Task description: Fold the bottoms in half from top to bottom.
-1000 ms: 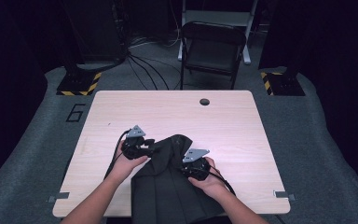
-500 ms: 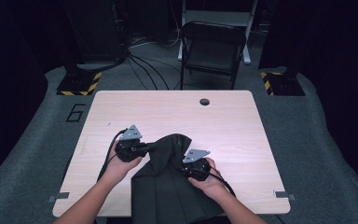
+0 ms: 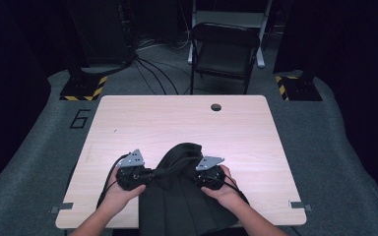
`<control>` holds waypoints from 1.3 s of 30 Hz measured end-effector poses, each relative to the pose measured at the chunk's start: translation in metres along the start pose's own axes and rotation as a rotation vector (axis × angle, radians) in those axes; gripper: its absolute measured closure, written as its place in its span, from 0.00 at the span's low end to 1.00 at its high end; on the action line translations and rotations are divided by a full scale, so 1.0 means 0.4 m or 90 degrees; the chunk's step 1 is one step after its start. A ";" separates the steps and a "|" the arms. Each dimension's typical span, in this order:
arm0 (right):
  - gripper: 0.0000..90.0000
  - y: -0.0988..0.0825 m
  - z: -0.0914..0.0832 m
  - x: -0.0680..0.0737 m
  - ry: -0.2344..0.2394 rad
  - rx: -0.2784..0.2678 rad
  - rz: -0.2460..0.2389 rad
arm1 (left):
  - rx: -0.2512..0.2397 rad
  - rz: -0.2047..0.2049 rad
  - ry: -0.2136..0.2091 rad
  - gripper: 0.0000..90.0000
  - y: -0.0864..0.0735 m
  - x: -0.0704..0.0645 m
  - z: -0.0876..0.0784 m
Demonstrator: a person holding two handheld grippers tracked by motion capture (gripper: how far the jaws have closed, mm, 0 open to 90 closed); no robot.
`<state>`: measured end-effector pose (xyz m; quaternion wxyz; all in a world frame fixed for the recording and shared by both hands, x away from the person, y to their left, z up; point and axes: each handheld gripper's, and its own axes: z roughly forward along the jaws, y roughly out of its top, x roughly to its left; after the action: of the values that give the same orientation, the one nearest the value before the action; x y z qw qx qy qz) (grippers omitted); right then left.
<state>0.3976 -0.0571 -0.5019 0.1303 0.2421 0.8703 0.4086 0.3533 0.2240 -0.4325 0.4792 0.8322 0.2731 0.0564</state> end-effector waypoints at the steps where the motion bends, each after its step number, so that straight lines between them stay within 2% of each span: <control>1: 0.72 -0.001 -0.002 -0.003 0.003 0.001 -0.002 | 0.005 0.004 0.000 0.97 -0.006 -0.005 -0.002; 8: 0.64 -0.008 -0.010 -0.008 0.017 -0.005 0.048 | 0.037 0.002 -0.011 0.96 -0.065 -0.018 -0.003; 12: 0.63 -0.013 -0.018 -0.006 0.023 0.002 0.042 | 0.051 -0.025 -0.014 0.96 -0.104 -0.021 0.014; 15: 0.58 -0.014 -0.024 -0.005 0.033 0.016 0.044 | 0.077 -0.018 -0.006 0.96 -0.129 -0.021 0.033; 18: 0.55 -0.019 -0.030 0.001 0.033 0.024 0.038 | 0.086 -0.033 -0.003 0.95 -0.146 -0.017 0.048; 21: 0.53 -0.021 -0.039 0.008 0.034 0.032 0.032 | 0.100 -0.036 -0.002 0.95 -0.155 -0.011 0.058; 24: 0.50 -0.023 -0.049 0.010 0.037 0.030 0.028 | 0.111 -0.050 -0.002 0.94 -0.166 -0.006 0.072; 26: 0.48 -0.025 -0.054 0.010 0.037 0.033 0.024 | 0.116 -0.045 0.003 0.94 -0.172 -0.006 0.080; 27: 0.47 -0.026 -0.055 0.013 0.036 0.038 0.027 | 0.123 -0.035 0.007 0.94 -0.171 -0.006 0.083; 28: 0.47 -0.028 -0.055 0.016 0.034 0.044 0.032 | 0.124 -0.036 0.009 0.94 -0.171 -0.008 0.086; 30: 0.47 -0.034 -0.055 0.021 0.028 0.054 0.022 | 0.134 -0.027 0.013 0.94 -0.167 -0.005 0.088; 31: 0.48 -0.036 -0.053 0.021 0.027 0.059 0.014 | 0.134 -0.031 0.012 0.94 -0.166 -0.005 0.090; 33: 0.48 -0.040 -0.047 0.024 0.017 0.060 0.025 | 0.137 -0.028 0.010 0.95 -0.163 0.001 0.093; 39: 0.51 -0.048 -0.024 0.012 0.005 0.076 0.016 | 0.139 -0.020 0.021 0.95 -0.147 0.031 0.107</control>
<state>0.3833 -0.0714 -0.5109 0.1073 0.2591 0.8905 0.3583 0.3553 0.2204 -0.5062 0.3824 0.8739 0.2983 0.0325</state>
